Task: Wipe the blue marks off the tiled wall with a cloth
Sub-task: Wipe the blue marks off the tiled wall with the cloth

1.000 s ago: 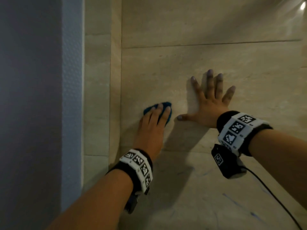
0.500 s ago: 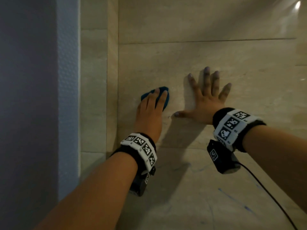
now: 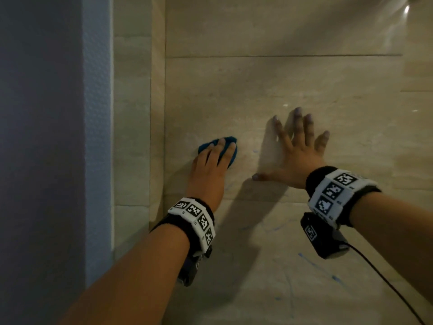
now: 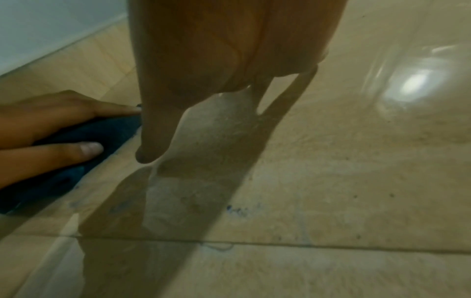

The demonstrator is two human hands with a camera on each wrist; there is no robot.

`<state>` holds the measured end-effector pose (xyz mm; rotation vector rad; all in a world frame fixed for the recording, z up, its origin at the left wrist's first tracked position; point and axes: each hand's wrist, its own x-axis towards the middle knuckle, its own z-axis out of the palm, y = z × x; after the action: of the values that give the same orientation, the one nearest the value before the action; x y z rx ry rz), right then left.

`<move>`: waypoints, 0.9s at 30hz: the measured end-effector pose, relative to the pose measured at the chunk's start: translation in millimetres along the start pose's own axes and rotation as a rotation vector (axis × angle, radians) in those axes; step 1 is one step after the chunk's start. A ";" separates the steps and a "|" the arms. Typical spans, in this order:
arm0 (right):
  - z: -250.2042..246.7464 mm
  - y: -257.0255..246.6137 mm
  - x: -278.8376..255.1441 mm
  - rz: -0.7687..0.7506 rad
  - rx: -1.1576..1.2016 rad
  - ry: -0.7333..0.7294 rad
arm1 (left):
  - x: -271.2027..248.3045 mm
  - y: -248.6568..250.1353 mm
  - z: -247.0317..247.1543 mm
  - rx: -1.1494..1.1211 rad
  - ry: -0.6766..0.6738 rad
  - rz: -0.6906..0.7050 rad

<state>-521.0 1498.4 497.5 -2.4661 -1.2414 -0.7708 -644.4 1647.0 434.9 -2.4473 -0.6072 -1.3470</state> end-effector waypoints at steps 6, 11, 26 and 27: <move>2.0 -3.3 7.2 0.029 0.019 -0.029 | -15.0 6.5 28.8 0.049 0.156 0.118; 3.4 -5.1 9.2 0.033 0.029 -0.014 | 1.5 12.6 18.1 0.035 0.177 0.084; 3.5 -5.8 5.8 0.026 0.049 -0.019 | 23.1 11.3 23.4 0.026 0.211 0.366; 3.7 -5.5 5.6 0.024 0.051 -0.016 | 18.5 9.8 24.6 0.029 0.217 0.391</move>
<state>-521.5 1507.1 497.6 -2.4457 -1.2194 -0.7061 -612.9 1653.4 437.3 -2.2040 -0.0868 -1.3947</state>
